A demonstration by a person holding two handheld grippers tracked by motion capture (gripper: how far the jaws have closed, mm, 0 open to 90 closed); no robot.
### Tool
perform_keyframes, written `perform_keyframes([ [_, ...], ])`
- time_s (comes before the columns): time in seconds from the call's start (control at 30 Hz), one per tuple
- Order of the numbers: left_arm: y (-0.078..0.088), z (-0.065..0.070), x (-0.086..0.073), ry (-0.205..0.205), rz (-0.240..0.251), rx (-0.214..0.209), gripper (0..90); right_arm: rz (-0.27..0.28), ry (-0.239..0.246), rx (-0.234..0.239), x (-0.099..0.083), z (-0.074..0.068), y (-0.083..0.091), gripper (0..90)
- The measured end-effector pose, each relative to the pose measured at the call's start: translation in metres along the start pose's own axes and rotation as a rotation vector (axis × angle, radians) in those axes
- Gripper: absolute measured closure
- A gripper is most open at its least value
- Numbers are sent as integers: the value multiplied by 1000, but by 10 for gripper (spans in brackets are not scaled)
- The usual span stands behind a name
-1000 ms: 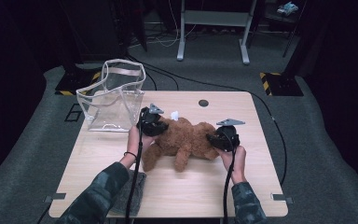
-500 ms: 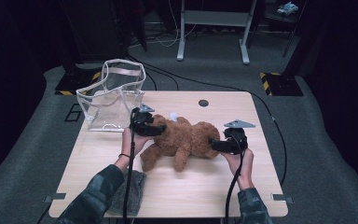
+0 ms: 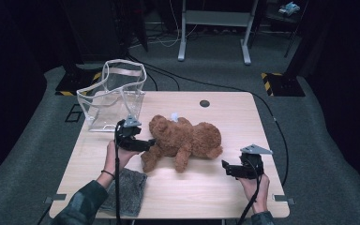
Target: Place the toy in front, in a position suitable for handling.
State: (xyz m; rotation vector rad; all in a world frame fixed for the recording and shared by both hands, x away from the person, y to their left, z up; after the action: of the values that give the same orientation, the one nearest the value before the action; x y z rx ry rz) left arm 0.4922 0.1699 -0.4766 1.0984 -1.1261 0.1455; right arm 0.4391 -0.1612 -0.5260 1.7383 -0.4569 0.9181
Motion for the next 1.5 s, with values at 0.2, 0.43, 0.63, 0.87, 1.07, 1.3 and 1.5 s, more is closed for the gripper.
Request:
perform_keyframes([
  [0.2,13,3,-28,-15,-27,19,178,-22,-15,-47,-29,16,-5,67],
  [0.43,24,3,-75,19,-70,26,152,-17,-12,-104,-50,32,-4,40],
  [0.63,36,13,-108,53,-71,39,150,-22,-31,-113,-58,41,-2,33],
  [0.87,44,31,-132,38,-101,21,195,-50,-65,-100,-73,43,-11,34],
  [1.07,37,34,-143,49,-119,27,265,-47,-63,-100,-73,43,-12,39],
  [1.3,21,38,-161,51,-138,45,426,-67,-6,-154,-75,41,-15,41],
  [1.5,22,46,-163,10,-84,66,687,-59,-26,-153,-75,42,-15,50],
])
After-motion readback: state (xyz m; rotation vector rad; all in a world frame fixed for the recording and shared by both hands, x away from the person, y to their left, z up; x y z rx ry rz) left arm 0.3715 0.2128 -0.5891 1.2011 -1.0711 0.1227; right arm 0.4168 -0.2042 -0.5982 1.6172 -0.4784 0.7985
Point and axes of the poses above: each handheld gripper's, and its own axes: y roughly backward along the jaws, x roughly out of its top, z roughly to its right, the point moved 10 cm from there along -y, roughly forward along the jaws, and after that the axes turned 3 degrees about -y, right-handed, at the moved point
